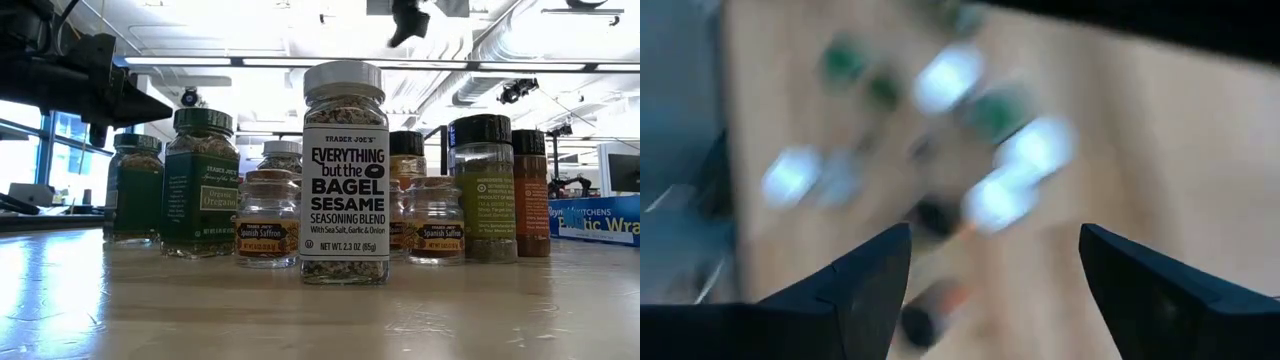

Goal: Shelf spices
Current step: Put the dark orange seasoning bottle on the shelf

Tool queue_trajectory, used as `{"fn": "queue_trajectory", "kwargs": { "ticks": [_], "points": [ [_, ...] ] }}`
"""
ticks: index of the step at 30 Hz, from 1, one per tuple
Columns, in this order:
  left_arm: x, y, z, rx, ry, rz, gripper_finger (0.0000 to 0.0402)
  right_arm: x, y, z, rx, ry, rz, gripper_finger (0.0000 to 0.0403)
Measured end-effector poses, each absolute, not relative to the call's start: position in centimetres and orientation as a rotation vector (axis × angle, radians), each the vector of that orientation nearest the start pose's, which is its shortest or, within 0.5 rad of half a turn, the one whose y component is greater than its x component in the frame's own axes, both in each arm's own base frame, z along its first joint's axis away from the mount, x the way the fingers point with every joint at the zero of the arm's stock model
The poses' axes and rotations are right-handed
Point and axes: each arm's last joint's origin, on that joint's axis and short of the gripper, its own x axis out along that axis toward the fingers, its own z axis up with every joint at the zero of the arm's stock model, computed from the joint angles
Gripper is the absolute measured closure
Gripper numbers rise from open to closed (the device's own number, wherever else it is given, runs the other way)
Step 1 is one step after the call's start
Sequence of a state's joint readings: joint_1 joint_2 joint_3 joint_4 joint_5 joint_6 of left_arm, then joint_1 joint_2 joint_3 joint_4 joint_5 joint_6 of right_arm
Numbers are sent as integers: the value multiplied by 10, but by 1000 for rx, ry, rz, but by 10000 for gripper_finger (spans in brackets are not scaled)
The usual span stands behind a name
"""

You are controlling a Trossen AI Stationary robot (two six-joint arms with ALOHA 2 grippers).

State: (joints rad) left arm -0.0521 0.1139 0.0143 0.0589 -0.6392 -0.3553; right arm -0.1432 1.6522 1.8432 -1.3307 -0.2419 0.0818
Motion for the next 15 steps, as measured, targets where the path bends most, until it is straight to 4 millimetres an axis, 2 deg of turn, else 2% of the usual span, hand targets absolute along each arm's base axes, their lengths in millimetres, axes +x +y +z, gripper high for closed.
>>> {"fn": "queue_trajectory", "kwargs": {
  "ticks": [4,7,11,15],
  "points": [
    [99,12,165,-331,-65,587,396,297,21,345,280,1290,279,119],
    [99,12,165,-331,-66,587,396,292,49,320,208,1370,347,119],
    [99,12,165,-331,-65,587,396,291,69,292,159,1411,283,119],
    [99,12,165,-331,-65,587,396,286,70,269,164,1483,129,119]
  ]
}}
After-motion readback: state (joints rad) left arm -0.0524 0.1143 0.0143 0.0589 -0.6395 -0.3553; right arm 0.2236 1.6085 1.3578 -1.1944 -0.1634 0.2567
